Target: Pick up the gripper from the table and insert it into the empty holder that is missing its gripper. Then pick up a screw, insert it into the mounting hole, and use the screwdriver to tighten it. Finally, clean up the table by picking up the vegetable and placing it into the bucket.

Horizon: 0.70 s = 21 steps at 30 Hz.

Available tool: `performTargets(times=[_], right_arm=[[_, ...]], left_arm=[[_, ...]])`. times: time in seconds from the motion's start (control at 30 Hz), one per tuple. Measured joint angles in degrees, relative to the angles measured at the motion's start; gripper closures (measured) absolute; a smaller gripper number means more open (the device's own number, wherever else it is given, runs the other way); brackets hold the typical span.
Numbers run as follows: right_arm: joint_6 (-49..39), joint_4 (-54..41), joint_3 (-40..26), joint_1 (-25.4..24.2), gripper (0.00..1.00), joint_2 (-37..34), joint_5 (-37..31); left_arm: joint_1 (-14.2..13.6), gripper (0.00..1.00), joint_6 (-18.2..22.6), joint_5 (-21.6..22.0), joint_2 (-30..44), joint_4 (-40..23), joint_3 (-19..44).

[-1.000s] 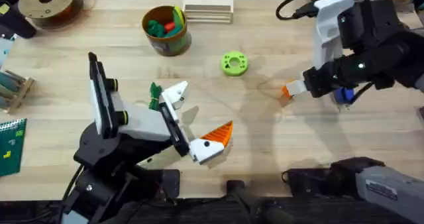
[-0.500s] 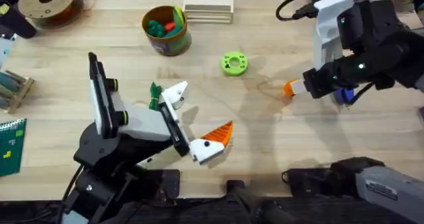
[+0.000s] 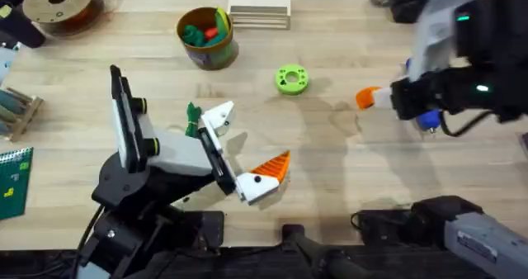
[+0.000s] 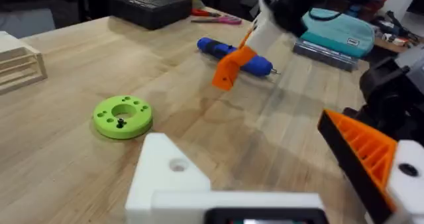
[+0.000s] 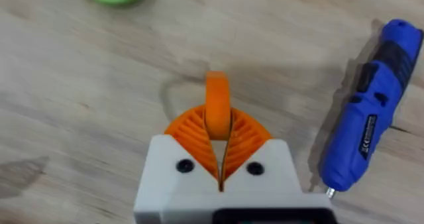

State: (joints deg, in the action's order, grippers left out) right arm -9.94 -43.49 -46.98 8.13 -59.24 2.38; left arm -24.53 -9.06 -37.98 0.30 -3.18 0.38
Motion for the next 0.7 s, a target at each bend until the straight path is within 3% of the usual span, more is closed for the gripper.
performTargets(times=[0.1, 0.23, 0.33, 0.47, 0.7], right_arm=[[2.2, 1.7, 0.0, -3.3, 0.985, 4.6, 6.1], [7.4, 11.3, 1.4, -9.4, 0.985, 5.8, 21.7], [13.1, 19.6, 5.2, -11.2, 0.985, 4.0, 34.8], [21.8, 23.9, 8.6, -10.4, 0.985, -1.6, 47.2], [32.9, 28.9, 8.9, -2.4, 0.985, -8.5, 54.5]], left_arm=[[0.0, 0.014, 0.0, 0.0, 0.0, 0.0, 0.0], [0.0, 0.014, 0.0, 0.0, 0.0, 0.0, 0.0], [0.0, 0.014, 0.0, 0.0, 0.0, 0.0, 0.0], [0.0, 0.014, 0.0, 0.0, 0.0, 0.0, 0.0], [0.0, 0.014, 0.0, 0.0, 0.0, 0.0, 0.0]])
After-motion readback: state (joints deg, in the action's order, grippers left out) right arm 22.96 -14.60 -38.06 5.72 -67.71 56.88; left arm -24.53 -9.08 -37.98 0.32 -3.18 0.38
